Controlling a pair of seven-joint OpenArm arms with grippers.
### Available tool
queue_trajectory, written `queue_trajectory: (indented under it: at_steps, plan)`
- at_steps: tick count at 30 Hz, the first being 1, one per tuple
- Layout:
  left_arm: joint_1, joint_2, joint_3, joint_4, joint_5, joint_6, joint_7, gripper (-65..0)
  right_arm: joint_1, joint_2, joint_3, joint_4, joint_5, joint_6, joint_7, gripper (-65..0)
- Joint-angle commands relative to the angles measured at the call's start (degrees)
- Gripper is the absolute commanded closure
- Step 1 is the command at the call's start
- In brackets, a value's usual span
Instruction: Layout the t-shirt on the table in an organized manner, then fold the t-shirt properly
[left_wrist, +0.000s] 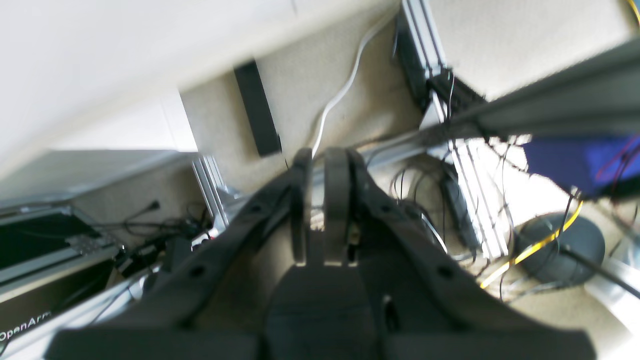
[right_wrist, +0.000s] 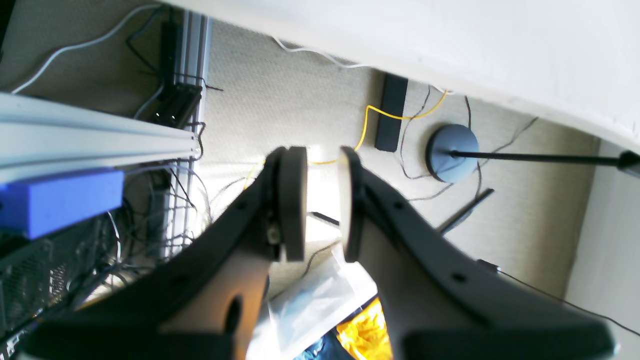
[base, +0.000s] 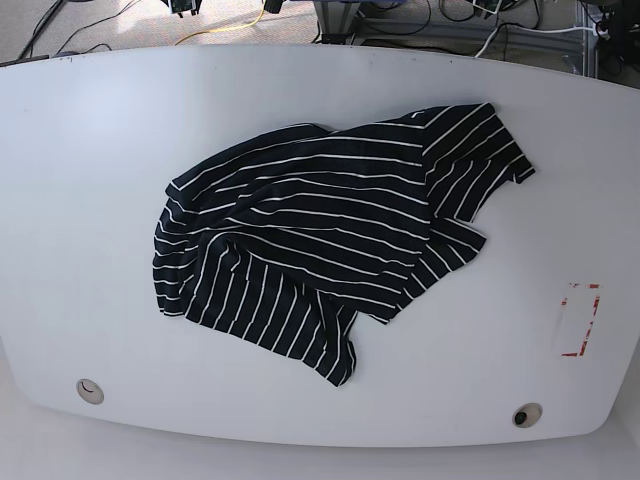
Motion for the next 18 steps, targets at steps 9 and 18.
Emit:
queue_trajectory:
  at_steps: [9,18]
  plan:
    - [1.3,-1.2,-0.2,5.6,-0.9,-0.1,-0.7,-4.3,1.6,0.1,0.0,2.2,-0.1,0.0,1.0,-10.2]
    - [-0.1,-3.4,0.0,11.0,-1.5,-0.1,0.1,-4.3,5.0,0.1,0.7,3.9,-0.6,0.1,0.9,-10.3]
